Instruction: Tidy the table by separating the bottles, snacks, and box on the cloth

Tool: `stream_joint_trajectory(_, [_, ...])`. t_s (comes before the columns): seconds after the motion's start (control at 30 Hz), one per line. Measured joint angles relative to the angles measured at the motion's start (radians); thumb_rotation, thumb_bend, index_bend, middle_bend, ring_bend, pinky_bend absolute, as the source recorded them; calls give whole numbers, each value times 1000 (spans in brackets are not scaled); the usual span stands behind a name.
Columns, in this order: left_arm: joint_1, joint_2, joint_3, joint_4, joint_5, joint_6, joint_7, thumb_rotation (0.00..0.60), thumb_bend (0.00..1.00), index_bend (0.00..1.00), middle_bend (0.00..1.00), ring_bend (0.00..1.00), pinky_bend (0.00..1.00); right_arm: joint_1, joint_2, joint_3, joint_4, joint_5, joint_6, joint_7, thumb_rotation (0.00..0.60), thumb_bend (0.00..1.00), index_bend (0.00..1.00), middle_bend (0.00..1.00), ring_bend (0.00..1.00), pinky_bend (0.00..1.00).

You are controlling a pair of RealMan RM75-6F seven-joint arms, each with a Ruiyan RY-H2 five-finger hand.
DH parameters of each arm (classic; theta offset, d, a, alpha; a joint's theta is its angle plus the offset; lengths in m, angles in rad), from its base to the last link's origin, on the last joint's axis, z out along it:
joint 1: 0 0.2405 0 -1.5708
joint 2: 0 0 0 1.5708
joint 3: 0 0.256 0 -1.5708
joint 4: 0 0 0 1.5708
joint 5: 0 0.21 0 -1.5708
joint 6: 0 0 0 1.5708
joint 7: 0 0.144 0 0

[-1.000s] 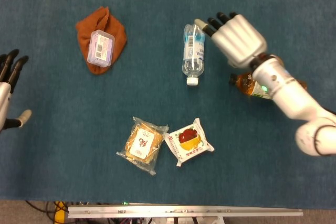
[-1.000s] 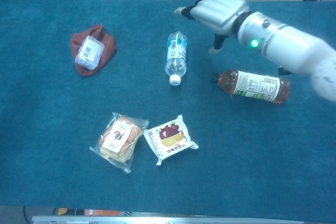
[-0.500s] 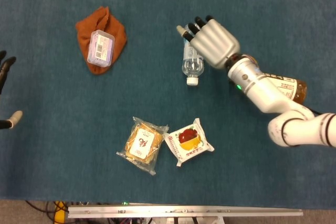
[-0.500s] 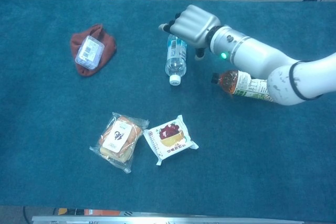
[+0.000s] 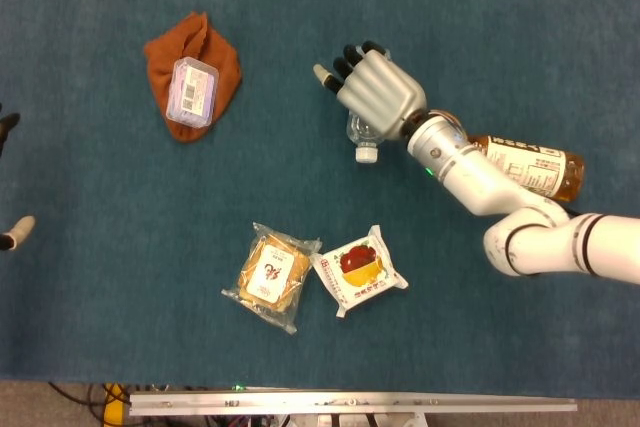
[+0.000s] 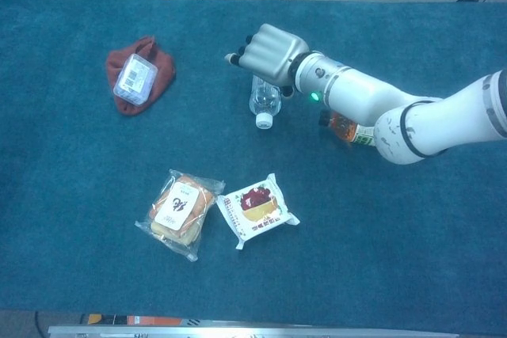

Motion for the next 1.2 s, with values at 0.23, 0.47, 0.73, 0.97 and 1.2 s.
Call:
stream_joint_trajectory(0.23, [8,3,-3,6,8,-5,-17,600,204,0,0,0,151,11,-19,-8,30,33,-16,-22,600,44,266,335,244,365])
stream_joint_trajectory(0.47, [12,3,-6,9,16,-12,-27,600,204,0,0,0,151,11,-34,-12,56,37,-8,-15,600,72,487,467,396,369])
stream_joint_trajectory(0.73, [15,2,-9,13,24,-18,-36,600,204,0,0,0,151,-17,-17,-17,46,1,51,12,600,96,600,558,553,466])
stream_joint_trajectory(0.97, [12,-7,-12,22,30,-30,-40,600,204,0,0,0,151,-60,54,-31,-48,0,84,18,600,97,602,559,566,492])
stream_joint_trajectory(1.2, [5,-17,-15,25,31,-46,-33,600,204,0,0,0,151,-112,160,-66,-188,6,127,2,600,97,603,559,563,492])
